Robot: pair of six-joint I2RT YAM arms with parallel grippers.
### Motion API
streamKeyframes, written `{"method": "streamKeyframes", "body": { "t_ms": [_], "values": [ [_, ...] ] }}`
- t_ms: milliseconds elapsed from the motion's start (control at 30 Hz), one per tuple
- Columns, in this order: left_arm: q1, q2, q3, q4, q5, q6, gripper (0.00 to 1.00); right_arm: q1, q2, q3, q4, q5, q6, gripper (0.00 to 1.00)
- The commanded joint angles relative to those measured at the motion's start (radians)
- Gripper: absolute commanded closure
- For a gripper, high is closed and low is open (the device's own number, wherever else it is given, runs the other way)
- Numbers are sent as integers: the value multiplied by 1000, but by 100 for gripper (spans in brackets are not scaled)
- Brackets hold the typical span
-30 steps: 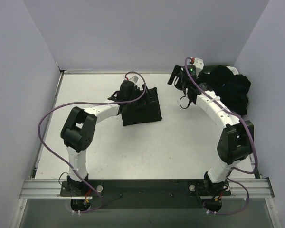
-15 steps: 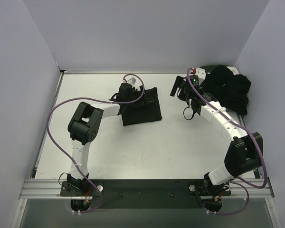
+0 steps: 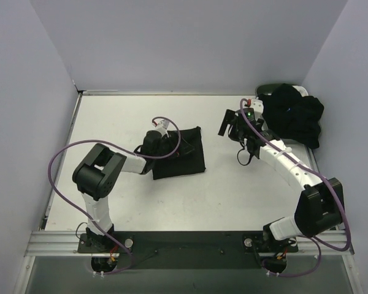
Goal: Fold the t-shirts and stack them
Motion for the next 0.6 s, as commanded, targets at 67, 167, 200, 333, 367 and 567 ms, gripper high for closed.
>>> {"method": "streamKeyframes", "body": {
  "t_ms": [67,167,200,333,367,567],
  "values": [
    [-120,-59,-166,-49,-10,-35,3,58,-80,-39,1,48,24,0],
    [-167,-105,-198,-43,-33,-52,3,88,-91,-42,-14,69,26,0],
    [-176,-116,-200,-47,-42,-54,2,101,-93,-43,-25,77,26,0],
    [-207,-177,-153,-151,-73,-36,3,127,-117,-46,-39,118,24,0],
    [-210,-189,-143,-173,-83,-22,2,128,-128,-46,-42,125,23,0],
    [-212,-281,11,-366,-117,35,3,134,-152,-20,-82,148,9,0]
  ]
}}
